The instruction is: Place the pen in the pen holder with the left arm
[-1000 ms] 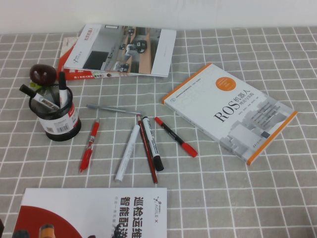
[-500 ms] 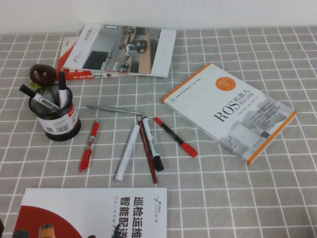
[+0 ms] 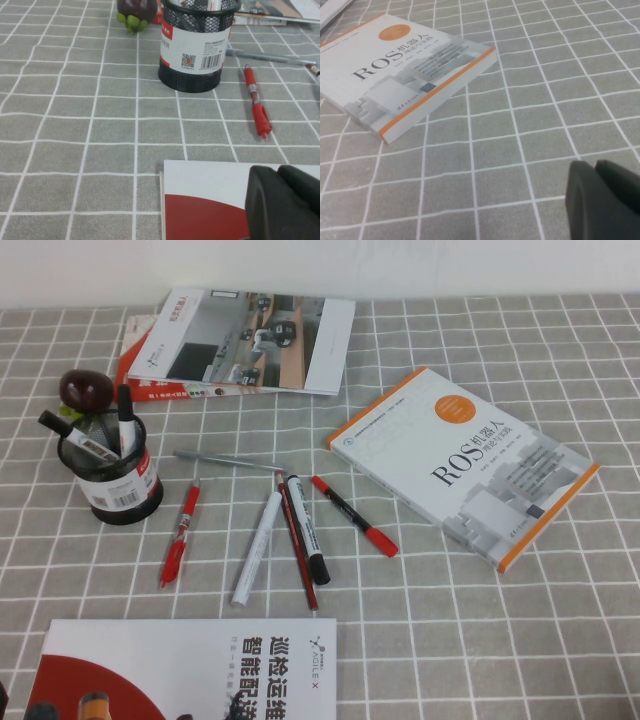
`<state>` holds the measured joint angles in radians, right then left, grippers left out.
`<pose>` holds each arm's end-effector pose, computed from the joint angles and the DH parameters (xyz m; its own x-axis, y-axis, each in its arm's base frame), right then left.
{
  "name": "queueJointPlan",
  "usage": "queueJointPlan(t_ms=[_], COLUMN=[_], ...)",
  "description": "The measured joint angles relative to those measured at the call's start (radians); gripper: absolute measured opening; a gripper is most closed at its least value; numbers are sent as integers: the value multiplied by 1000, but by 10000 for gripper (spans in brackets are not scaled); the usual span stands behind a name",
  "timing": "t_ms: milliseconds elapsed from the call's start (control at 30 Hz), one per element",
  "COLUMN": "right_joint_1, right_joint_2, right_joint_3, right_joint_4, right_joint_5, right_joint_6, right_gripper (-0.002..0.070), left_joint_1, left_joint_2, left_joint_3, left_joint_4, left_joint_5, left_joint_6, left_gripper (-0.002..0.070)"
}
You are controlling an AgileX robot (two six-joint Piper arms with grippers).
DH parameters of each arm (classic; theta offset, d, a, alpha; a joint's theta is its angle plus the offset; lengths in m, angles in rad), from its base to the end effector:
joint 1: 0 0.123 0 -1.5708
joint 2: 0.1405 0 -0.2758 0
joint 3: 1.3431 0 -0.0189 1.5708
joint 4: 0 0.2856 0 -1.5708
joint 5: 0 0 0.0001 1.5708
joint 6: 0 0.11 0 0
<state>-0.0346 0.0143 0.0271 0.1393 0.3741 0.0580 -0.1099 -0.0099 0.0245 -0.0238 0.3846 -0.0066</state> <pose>0.1161 0.0016 0.1623 -0.3160 0.1975 -0.9280 0.0463 0.9801 0.1928 0.1139 -0.0136 0.1646 -0.3083 0.0052 -0.9513 0.1093 0.9936 -0.0300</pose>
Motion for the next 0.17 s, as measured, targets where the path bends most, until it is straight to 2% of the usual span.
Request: queueJointPlan(t_ms=[167], right_joint_1=[0], right_joint_2=[0], right_joint_3=[0], right_joint_4=[0], right_joint_5=[0], right_joint_6=[0], right_gripper=[-15], left_joint_1=[0], left_joint_2=[0], left_joint_3=[0], left_joint_4=[0], left_joint_5=[0], left_joint_6=[0], left_gripper=[-1])
